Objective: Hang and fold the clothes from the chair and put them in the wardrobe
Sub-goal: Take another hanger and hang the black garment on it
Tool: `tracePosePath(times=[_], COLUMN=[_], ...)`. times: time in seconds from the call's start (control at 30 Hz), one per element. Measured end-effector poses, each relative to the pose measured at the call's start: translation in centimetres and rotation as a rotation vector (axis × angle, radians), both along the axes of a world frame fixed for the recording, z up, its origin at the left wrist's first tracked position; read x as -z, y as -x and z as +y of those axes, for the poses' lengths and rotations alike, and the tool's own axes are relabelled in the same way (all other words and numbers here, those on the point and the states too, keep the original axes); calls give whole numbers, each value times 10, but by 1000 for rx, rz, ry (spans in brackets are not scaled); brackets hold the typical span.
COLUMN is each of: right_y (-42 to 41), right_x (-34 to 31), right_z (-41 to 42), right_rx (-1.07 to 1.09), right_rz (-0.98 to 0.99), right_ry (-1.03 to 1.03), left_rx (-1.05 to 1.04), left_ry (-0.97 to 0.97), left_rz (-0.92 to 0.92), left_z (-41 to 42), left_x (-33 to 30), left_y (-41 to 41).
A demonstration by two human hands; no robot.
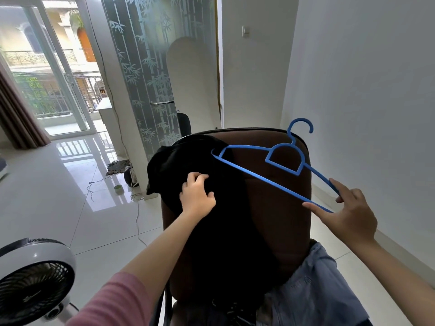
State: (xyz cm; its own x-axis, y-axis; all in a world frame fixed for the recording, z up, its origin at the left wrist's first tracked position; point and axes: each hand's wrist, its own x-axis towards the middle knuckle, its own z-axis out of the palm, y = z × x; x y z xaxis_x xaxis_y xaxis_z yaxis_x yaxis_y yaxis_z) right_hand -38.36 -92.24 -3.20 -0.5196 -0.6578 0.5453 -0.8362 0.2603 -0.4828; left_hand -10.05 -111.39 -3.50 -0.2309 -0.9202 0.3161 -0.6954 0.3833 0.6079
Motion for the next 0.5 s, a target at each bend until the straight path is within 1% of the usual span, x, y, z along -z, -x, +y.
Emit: tracePosePath(times=[0.03, 0.07, 0.17, 0.3, 0.37, 0.4, 0.5], right_y=[0, 0, 0, -2, -3, -4, -5], right_x=[-1, -2, -2, 0, 2, 3, 5], right_z=[0, -1, -5, -8, -9, -9, -10], right_rx=[2, 5, 11, 9, 0, -4, -16], right_rz=[7, 16, 42, 23, -3, -13, -43], right_ry=[-4, -9, -15, -24, -21, -24, -34], left_rx=[-25, -41, -128, -337, -407, -421, -345], left_ry=[13, 30, 115, 175, 89, 29, -90], left_rz=[-11, 15, 174, 386, 472, 481, 452], left_z=[-1, -2, -7, -26, -39, -49, -75], left_x=[1, 1, -1, -12, -22, -25, -27], left_y=[-3, -6, -15, -34, -48, -55, -75])
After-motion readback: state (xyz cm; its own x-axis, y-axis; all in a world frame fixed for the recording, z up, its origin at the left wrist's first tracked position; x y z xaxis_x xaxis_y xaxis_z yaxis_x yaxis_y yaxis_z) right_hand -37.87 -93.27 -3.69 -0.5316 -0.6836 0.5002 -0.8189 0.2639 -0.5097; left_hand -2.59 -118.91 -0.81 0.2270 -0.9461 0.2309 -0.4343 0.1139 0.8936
